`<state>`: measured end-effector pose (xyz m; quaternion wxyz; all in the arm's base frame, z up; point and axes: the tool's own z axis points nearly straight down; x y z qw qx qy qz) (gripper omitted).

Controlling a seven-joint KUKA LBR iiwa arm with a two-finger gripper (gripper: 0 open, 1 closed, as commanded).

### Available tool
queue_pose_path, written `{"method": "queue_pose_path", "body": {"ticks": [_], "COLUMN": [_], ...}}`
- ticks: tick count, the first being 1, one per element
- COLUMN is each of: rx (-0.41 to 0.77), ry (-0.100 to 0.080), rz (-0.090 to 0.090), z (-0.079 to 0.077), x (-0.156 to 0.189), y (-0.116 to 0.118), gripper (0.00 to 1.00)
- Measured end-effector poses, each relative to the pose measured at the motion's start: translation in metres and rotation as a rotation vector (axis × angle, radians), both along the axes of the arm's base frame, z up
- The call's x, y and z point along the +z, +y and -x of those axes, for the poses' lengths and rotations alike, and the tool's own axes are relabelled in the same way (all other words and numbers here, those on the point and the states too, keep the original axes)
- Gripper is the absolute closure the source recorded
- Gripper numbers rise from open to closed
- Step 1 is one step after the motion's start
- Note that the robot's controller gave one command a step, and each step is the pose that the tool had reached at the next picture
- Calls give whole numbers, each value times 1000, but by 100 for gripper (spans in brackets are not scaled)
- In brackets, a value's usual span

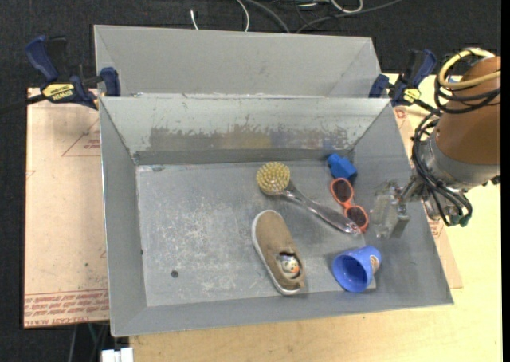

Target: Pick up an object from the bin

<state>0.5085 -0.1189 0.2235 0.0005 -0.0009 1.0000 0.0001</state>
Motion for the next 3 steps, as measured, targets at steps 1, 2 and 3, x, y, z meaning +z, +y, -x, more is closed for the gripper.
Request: {"method": "queue_pose_path", "body": {"ticks": [1,2,3], "rx": [0,240,356], "ry": [0,-6,-2], "rz": [0,2,1], "z": [0,4,-2], "x": [0,-42,-50], "y": [0,22,73], "gripper": [100,100,100]}}
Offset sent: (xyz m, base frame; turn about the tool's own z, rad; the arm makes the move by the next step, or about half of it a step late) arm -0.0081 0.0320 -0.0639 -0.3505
